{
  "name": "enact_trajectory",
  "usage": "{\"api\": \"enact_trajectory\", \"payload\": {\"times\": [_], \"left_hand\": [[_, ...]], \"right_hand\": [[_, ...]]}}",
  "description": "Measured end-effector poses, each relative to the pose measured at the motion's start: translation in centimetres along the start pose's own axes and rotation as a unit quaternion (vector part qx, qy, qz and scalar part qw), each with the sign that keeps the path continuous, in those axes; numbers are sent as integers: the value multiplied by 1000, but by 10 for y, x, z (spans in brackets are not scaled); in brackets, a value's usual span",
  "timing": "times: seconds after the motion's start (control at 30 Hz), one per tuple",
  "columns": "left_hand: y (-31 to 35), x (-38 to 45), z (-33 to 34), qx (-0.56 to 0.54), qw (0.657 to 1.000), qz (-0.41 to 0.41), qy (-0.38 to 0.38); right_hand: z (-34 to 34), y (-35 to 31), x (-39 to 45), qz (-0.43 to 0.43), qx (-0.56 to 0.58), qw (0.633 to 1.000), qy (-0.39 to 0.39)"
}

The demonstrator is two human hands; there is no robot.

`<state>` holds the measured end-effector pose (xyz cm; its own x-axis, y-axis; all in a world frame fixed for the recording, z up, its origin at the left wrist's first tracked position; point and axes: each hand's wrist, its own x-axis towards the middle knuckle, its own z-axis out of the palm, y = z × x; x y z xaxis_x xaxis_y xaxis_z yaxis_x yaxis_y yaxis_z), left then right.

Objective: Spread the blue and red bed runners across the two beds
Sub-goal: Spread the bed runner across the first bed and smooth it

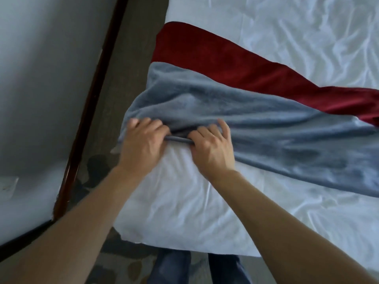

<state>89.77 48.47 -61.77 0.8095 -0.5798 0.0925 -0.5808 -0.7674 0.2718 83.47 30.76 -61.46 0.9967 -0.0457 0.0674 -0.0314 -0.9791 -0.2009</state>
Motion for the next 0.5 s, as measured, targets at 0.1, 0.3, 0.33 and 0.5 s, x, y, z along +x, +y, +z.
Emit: {"api": "enact_trajectory", "payload": {"times": [0.1, 0.3, 0.33, 0.5], "left_hand": [[-21, -5, -9, 11, 999, -35, -20], [61, 7, 14, -25, 998, 58, -24], [80, 9, 21, -29, 996, 75, -27], [154, 14, 47, -49, 990, 116, -66]], "right_hand": [[4, -21, 8, -19, 41, 999, 16], [-21, 62, -64, 65, -10, 998, -2], [-28, 81, -80, 87, -25, 996, -3], [-51, 151, -138, 167, -86, 982, -9]]}}
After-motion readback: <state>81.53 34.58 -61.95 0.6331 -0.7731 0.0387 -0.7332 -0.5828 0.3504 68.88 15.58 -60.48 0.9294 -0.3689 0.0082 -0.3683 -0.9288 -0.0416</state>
